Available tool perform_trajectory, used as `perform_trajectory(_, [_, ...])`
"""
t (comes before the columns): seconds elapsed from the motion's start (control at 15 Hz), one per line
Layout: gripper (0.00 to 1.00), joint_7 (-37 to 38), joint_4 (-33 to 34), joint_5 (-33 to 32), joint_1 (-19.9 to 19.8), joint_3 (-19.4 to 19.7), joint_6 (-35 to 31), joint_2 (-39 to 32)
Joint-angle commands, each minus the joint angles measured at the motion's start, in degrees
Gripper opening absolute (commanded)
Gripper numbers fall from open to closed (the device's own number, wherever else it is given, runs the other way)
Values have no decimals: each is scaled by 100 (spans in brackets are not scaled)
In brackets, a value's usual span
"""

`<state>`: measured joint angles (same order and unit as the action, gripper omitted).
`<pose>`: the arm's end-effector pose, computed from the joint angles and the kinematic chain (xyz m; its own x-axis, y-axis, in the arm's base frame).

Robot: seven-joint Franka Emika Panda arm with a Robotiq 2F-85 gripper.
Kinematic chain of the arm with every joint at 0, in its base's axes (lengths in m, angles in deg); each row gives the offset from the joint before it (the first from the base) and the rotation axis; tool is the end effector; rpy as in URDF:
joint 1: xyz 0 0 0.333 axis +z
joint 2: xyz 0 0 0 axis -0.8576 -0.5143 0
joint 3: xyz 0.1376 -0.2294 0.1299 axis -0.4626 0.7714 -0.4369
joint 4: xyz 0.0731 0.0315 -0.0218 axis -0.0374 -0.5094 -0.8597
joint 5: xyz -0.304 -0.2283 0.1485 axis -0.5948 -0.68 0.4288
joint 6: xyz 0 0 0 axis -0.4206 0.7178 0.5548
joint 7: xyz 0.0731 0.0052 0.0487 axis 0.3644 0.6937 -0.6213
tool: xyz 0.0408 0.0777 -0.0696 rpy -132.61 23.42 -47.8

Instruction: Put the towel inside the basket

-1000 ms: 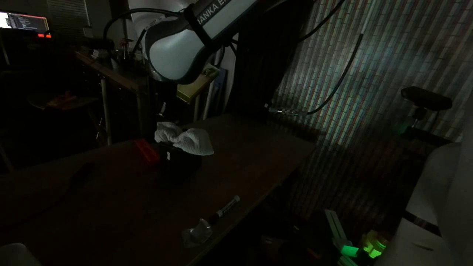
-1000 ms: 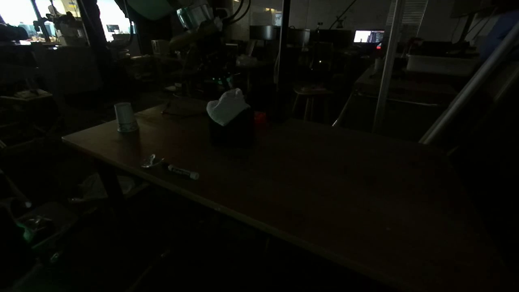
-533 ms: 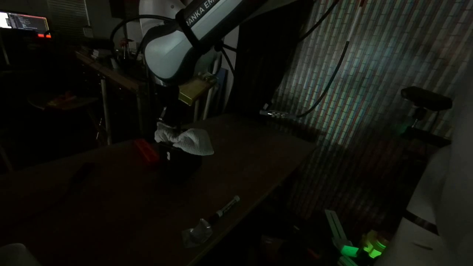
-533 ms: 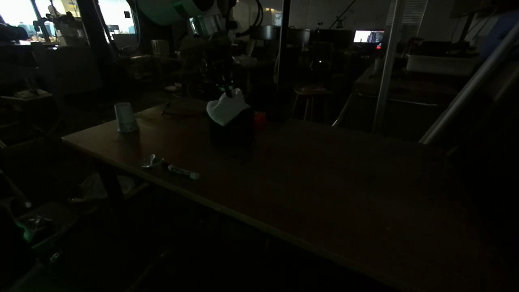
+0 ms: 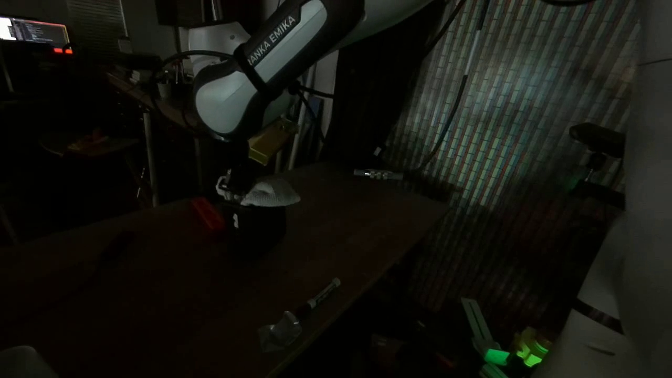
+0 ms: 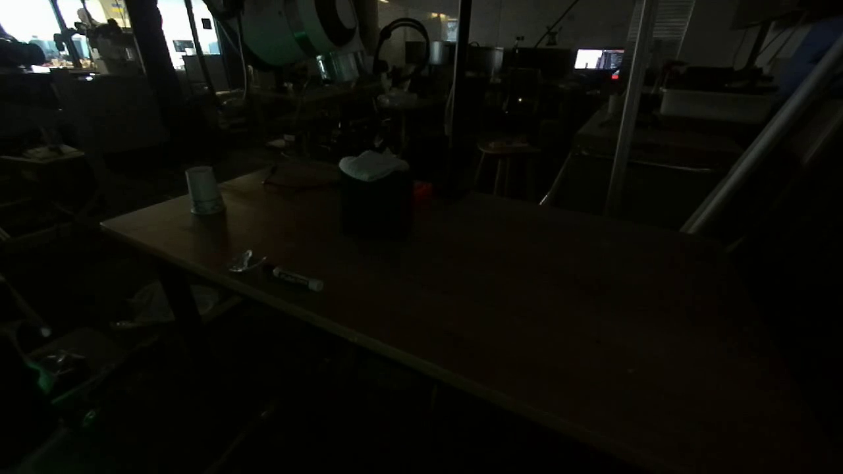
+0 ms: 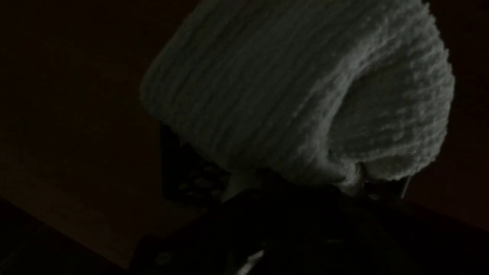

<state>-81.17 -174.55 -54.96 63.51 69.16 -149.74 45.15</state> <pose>0.6256 0.0805 0.2918 0.8880 0.4599 -0.0003 0.4448 -0.8585 0.2552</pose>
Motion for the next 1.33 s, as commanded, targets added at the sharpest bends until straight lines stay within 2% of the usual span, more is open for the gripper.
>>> perform_trajectory(0.0, [0, -306, 306, 199, 52, -67, -50, -490])
perform_trajectory(0.6, [0, -748, 299, 897, -36, -252, 33, -912])
perform_trajectory(1.27, [0, -538, -70, 873, 20, -121, 112, 238])
